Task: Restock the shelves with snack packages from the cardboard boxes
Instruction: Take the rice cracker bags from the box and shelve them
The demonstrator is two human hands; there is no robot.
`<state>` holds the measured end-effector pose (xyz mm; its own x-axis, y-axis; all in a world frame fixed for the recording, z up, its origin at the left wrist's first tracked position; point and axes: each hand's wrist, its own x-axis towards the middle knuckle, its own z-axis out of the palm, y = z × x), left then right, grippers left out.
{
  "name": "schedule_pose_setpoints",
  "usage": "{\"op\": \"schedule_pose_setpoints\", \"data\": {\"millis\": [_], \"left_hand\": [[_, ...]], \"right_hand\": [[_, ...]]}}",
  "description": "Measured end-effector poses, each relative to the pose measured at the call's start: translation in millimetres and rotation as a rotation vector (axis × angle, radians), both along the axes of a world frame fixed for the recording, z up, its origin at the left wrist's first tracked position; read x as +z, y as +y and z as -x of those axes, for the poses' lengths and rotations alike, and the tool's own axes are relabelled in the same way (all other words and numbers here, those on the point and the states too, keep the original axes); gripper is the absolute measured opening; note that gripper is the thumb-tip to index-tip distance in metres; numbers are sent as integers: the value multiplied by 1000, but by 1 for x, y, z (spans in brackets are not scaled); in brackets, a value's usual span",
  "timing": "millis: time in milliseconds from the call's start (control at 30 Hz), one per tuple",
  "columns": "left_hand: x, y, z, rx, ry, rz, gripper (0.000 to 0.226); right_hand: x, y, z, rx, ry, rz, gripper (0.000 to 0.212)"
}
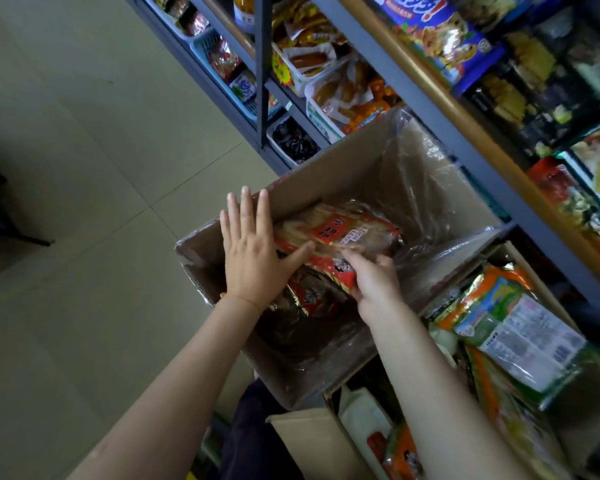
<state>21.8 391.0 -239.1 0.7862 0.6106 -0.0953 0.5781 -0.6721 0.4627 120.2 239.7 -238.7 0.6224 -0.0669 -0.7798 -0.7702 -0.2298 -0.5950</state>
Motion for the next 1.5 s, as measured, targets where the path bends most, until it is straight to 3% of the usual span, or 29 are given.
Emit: {"op": "schedule_pose_setpoints", "data": {"millis": [67, 200, 300, 400, 467, 600, 633, 767, 800, 900, 933, 1067, 1133, 1233, 1300, 1333, 1433, 1500], "left_hand": [[24, -8, 0, 20, -60, 153, 121], [85, -36, -7, 38, -117, 595, 130], [124, -66, -13, 27, -141, 959, 98], [161, -109, -14, -6, -225, 1156, 63], [186, -146, -9, -65, -255, 1147, 47], [232, -233, 7, -168, -286, 1047, 48], [243, -256, 12, -189, -301, 1040, 48], [289, -353, 28, -276, -342, 1062, 53], [299, -381, 32, -305, -335, 1067, 57], [321, -470, 39, -377, -338, 1044, 51], [328, -503, 41, -395, -337, 1060, 50], [347, -632, 51, -507, -303, 1120, 53], [356, -693, 52, -608, -273, 1118, 50], [365, -770, 49, -779, -286, 929, 82], [373, -808, 44, -901, -464, 650, 110], [379, -824, 41, -1003, -605, 492, 118], [399, -874, 28, -1360, -941, -181, 117], [408, -909, 21, -1547, -865, -392, 101]], "right_hand": [[34, -21, 18, -6, -101, -66, 41], [94, -77, 41, 52, -234, -216, 54], [132, -128, 44, 130, -310, -323, 59], [169, -182, 49, 211, -351, -364, 52], [198, -215, 55, 232, -394, -329, 49], [253, -271, 76, 150, -498, -198, 91], [265, -288, 83, 103, -531, -174, 92], [310, -376, 111, -24, -663, -159, 55], [317, -403, 117, -54, -675, -143, 60], [338, -489, 137, -173, -666, -103, 112], [344, -521, 143, -203, -682, -94, 114], [369, -647, 176, -336, -731, -63, 73], [376, -708, 192, -393, -752, -46, 64], [394, -786, 219, -472, -838, 108, 65], [409, -834, 237, -369, -874, 420, 52], [416, -856, 245, -228, -839, 653, 56], [428, -907, 253, 226, -592, 1205, 75], [432, -929, 250, 356, -574, 1317, 74]]}}
